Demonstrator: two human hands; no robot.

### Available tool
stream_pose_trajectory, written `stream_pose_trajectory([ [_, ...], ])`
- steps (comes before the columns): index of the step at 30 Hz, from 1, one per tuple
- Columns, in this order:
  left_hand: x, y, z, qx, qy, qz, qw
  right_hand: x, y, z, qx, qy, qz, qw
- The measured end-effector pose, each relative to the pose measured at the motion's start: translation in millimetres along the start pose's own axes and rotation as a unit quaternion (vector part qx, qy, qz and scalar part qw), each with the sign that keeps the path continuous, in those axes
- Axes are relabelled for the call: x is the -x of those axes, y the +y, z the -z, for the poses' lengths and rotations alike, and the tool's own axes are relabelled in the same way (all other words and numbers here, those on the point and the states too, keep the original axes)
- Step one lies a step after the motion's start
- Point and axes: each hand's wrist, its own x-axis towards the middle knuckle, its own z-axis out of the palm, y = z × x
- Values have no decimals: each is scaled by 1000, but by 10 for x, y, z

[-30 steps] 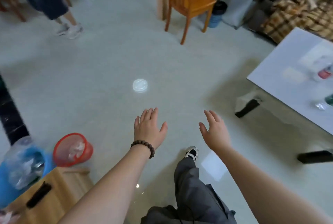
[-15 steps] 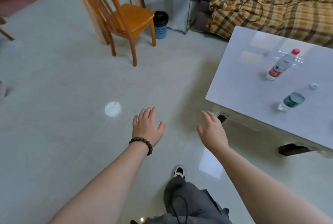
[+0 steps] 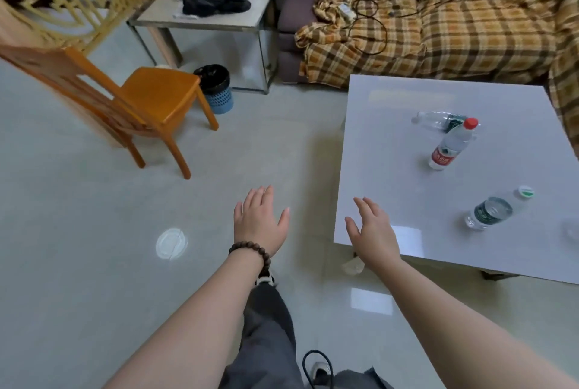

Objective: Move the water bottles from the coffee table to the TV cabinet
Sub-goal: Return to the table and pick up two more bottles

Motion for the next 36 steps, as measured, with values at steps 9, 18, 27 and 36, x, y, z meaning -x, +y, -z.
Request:
stream_pose_trajectory([
  [9,-2017,36,17,-31,-63,-107,992,-1479,-318,-145,-46,73,-124,988],
  [18,-3874,494,275,-54,-97,-239,965,-2607,-773,53,-82,169,-230,955],
  [27,-4571,1432,-63,-81,-177,-378,905,-2939,-460,324,-105,240,-357,897],
  [36,-5117,2607,-627,-116,-218,-497,832,-3413,140,615,-128,331,-442,824],
])
